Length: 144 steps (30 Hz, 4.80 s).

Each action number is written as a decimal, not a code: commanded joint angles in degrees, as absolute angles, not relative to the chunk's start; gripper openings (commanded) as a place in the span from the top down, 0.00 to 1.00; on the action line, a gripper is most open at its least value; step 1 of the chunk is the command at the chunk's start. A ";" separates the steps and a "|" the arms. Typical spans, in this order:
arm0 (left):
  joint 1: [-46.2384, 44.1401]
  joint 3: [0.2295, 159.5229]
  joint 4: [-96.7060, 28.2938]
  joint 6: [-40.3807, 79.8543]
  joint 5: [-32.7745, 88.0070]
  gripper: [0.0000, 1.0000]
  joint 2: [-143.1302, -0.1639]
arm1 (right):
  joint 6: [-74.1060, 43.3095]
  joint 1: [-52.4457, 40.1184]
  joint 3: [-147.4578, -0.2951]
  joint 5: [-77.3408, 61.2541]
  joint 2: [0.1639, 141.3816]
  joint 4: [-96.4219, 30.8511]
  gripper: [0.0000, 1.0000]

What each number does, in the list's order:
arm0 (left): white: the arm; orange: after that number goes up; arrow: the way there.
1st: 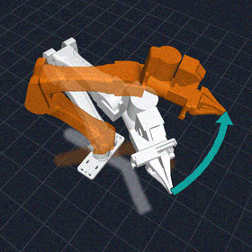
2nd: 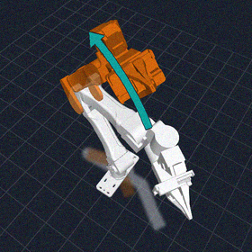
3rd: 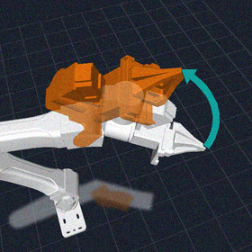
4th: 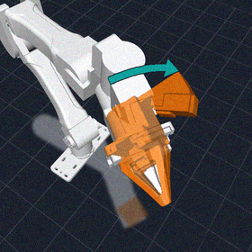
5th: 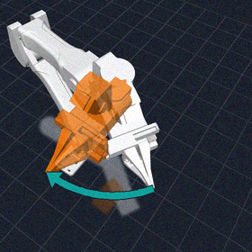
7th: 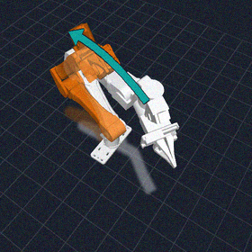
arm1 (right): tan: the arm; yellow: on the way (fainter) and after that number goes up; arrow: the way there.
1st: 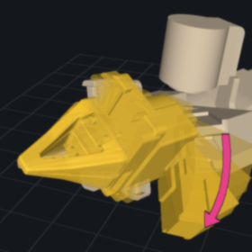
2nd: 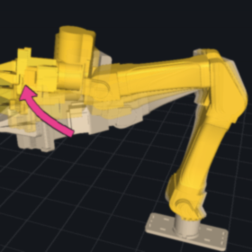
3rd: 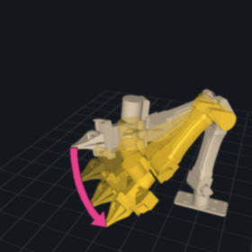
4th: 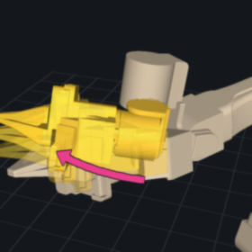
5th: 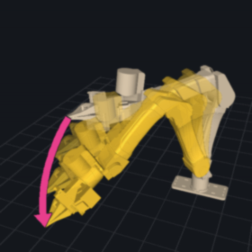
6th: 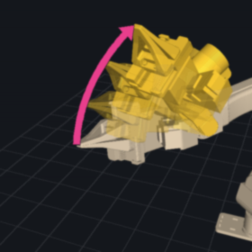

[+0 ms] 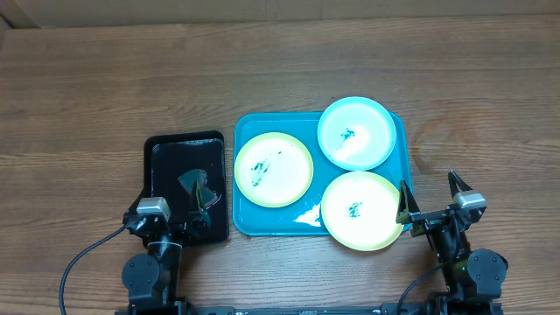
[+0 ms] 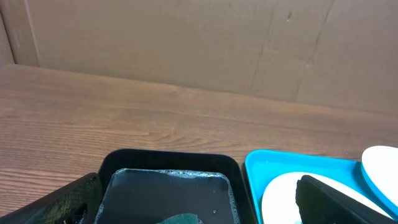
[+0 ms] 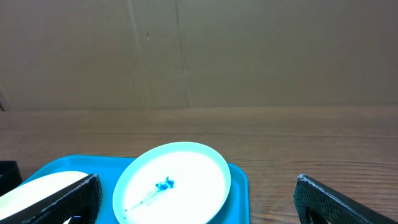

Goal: Clean dirty plates on tray and stack at the side

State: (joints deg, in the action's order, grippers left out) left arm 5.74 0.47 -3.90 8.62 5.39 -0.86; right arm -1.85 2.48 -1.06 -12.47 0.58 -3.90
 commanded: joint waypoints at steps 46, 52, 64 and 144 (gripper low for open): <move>6.09 0.27 -4.05 8.82 5.56 0.00 -0.25 | -1.69 2.26 -0.45 -12.03 0.16 -3.64 0.00; 6.09 0.27 -4.05 8.80 5.56 0.00 -0.25 | -1.69 2.26 -0.45 -12.03 0.16 -3.64 0.00; 6.09 0.27 -4.05 8.80 5.56 0.00 -0.25 | -1.69 2.26 -0.45 -12.03 0.16 -3.66 0.00; 6.09 0.25 -4.05 8.82 5.56 0.01 -0.25 | -3.44 2.24 -86.67 -24.16 76.23 -76.88 0.00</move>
